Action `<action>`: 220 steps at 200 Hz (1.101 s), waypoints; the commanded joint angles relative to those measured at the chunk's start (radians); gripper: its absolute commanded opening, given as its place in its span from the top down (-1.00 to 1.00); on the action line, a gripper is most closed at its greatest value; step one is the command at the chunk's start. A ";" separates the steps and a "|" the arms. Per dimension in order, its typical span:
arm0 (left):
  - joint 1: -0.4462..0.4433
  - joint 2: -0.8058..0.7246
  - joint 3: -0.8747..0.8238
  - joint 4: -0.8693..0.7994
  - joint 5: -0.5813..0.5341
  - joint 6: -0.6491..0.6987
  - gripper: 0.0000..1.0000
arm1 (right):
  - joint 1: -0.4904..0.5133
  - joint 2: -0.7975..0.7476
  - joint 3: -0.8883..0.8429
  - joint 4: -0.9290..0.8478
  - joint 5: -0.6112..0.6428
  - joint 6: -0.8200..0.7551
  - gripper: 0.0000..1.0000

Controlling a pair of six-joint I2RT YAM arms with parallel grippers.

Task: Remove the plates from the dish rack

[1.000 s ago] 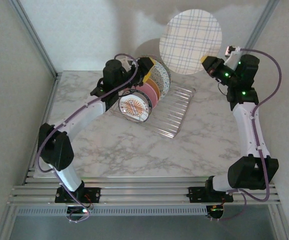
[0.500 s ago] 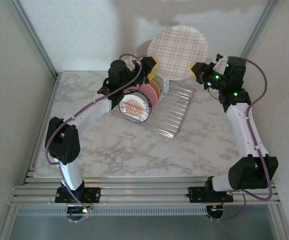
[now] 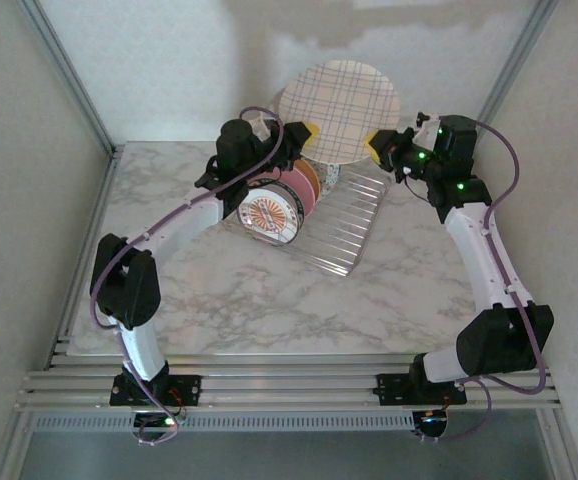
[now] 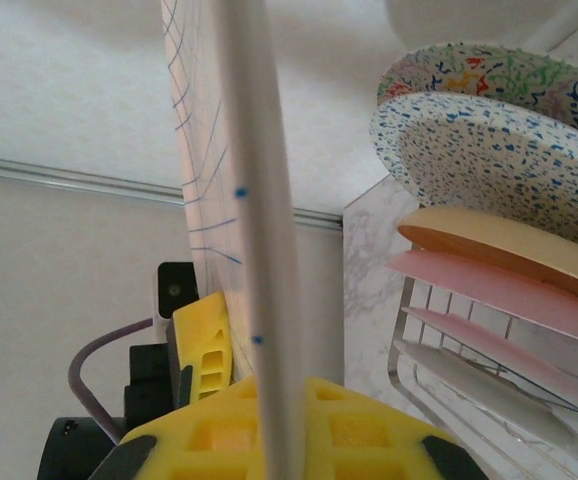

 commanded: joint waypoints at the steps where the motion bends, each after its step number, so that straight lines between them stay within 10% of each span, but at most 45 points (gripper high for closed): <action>1: -0.010 -0.019 0.014 0.003 0.009 0.044 1.00 | 0.025 -0.008 0.048 0.002 0.001 -0.056 1.00; 53: 0.073 -0.103 -0.032 0.063 0.023 -0.012 1.00 | 0.035 -0.050 0.099 -0.106 0.110 -0.167 -0.14; 123: 0.321 -0.242 -0.182 0.035 0.015 -0.020 1.00 | 0.143 -0.172 0.047 -0.003 0.247 -0.461 -0.23; 220: 0.635 -0.345 -0.613 0.095 -0.112 -0.001 1.00 | 0.596 -0.201 0.059 -0.017 0.515 -1.149 -0.57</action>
